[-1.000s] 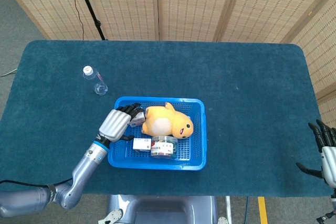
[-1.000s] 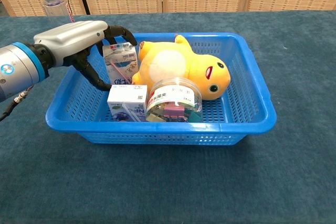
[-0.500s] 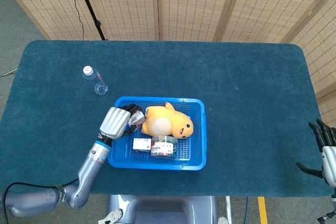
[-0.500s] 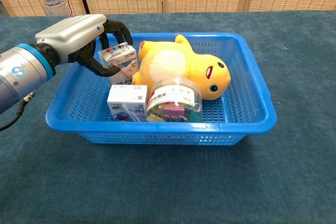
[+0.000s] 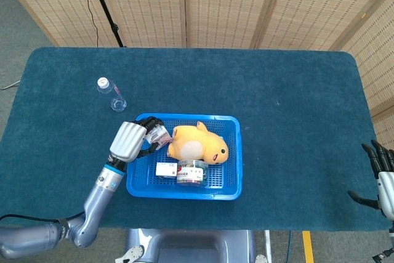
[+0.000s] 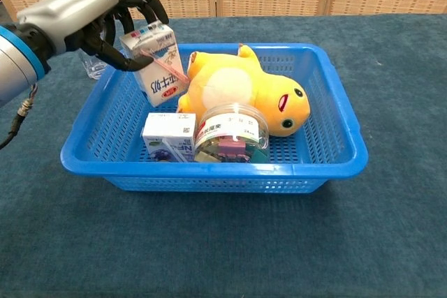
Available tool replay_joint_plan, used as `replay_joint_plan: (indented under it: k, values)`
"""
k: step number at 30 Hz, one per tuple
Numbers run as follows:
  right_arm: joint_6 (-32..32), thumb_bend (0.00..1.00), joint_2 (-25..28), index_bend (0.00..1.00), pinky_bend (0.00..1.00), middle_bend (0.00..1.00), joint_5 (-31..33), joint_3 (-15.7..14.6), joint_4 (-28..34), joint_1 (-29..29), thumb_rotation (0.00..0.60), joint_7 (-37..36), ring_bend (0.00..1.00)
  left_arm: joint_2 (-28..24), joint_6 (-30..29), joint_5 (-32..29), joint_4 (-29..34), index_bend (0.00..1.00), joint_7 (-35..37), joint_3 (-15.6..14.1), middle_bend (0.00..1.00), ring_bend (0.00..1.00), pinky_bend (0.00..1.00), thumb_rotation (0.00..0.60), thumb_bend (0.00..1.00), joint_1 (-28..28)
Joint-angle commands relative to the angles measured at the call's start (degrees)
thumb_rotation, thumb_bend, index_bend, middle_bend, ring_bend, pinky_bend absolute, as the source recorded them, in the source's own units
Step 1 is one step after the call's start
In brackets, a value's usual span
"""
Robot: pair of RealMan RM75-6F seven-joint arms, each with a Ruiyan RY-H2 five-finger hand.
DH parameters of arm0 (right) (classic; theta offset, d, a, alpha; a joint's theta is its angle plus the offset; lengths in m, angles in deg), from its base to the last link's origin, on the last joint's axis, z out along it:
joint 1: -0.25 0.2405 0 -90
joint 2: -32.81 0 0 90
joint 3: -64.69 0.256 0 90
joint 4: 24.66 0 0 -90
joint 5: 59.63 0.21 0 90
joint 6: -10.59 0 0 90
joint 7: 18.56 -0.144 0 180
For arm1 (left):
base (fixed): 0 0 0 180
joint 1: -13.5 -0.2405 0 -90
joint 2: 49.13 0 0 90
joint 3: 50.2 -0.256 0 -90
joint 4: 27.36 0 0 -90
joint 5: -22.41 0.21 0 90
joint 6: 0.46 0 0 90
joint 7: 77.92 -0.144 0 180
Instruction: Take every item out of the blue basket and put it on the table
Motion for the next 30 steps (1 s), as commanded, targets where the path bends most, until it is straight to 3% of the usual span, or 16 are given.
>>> replay_joint_plan:
  k: [1, 8, 12, 20, 26, 28, 30]
  values:
    - [0.0, 0.00, 0.1, 0.00, 0.00, 0.00, -0.2, -0.1, 0.1, 0.0, 0.600, -0.1, 0.00, -5.6, -3.2, 2.3, 5.7, 0.58, 1.1, 1.7, 0.48, 0.53, 0.63, 0.600, 0.37, -1.6]
    - [-0.6, 0.00, 0.2, 0.00, 0.00, 0.00, -1.0, -0.4, 0.4, -0.3, 0.600, -0.1, 0.00, -14.0, -5.5, 1.2, 9.0, 0.58, 3.5, 4.0, 0.48, 0.53, 0.63, 0.600, 0.37, -4.6]
    - [-0.5, 0.00, 0.2, 0.00, 0.00, 0.00, -1.4, -0.7, 0.6, -0.3, 0.600, 0.3, 0.00, -15.8, -3.3, -2.9, 3.5, 0.58, 8.1, 4.5, 0.48, 0.53, 0.63, 0.600, 0.37, -5.8]
    - [0.0, 0.00, 0.0, 0.00, 0.00, 0.00, -1.2, -0.8, 0.6, -0.1, 0.600, 1.0, 0.00, -8.8, 4.3, -3.8, -15.4, 0.60, 20.7, 3.4, 0.49, 0.53, 0.63, 0.600, 0.36, -3.2]
    - [0.6, 0.00, -0.3, 0.00, 0.00, 0.00, -0.6, -0.7, 0.6, 0.2, 0.600, 1.7, 0.00, -4.3, 9.6, -3.1, -24.5, 0.59, 26.2, 2.2, 0.49, 0.51, 0.63, 0.600, 0.36, -0.8]
    - [0.7, 0.00, -0.4, 0.00, 0.00, 0.00, -0.5, -0.7, 0.7, 0.3, 0.600, 1.9, 0.00, -3.8, 11.7, -2.5, -26.0, 0.54, 28.1, 1.5, 0.45, 0.48, 0.63, 0.600, 0.34, -0.2]
    - [0.7, 0.00, -0.4, 0.00, 0.00, 0.00, -0.4, -0.7, 0.6, 0.3, 0.600, 1.9, 0.00, -4.7, 14.3, -0.8, -26.1, 0.27, 31.5, 0.0, 0.21, 0.26, 0.52, 0.600, 0.24, 0.3]
